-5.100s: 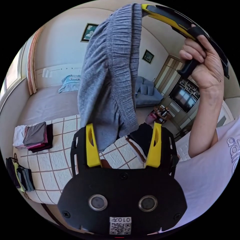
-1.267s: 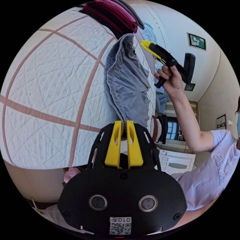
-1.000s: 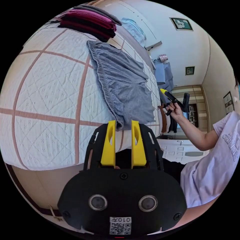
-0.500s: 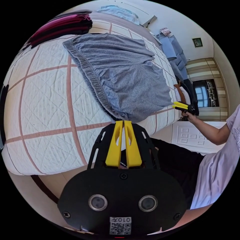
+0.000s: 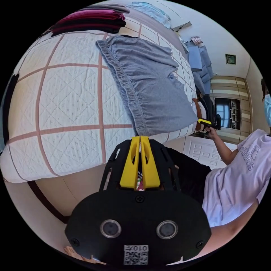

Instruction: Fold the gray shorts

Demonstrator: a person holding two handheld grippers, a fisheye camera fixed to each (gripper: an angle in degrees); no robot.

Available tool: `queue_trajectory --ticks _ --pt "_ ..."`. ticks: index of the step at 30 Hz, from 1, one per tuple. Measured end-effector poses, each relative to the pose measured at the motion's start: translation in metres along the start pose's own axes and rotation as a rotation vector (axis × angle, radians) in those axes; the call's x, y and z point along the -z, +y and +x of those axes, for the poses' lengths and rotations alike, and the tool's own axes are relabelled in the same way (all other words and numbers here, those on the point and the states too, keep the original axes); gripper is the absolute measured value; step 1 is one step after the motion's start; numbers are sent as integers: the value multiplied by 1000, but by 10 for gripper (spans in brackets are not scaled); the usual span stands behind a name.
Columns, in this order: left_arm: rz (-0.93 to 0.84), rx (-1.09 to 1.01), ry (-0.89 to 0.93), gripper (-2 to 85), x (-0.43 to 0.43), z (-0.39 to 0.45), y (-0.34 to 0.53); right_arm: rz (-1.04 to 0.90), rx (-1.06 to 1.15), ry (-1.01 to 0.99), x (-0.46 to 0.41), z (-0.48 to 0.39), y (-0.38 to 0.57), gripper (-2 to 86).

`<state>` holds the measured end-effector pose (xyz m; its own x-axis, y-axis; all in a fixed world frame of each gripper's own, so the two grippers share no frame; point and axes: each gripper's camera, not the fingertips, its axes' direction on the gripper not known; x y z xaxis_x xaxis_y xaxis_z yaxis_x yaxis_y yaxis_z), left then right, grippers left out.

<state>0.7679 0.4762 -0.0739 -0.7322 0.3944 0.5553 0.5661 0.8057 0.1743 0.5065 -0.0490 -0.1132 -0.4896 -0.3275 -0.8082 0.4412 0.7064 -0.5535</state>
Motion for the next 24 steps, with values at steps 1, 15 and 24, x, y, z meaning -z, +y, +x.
queue_trajectory --ticks 1,15,24 --pt "-17 9 1 -3 -6 -2 0 -20 -7 0 -10 -2 -2 30" --pt "136 166 25 13 -58 -20 48 -146 -18 56 -77 -23 -8 35" --pt "547 422 -148 48 -2 -36 82 348 -124 236 11 29 -136 64"
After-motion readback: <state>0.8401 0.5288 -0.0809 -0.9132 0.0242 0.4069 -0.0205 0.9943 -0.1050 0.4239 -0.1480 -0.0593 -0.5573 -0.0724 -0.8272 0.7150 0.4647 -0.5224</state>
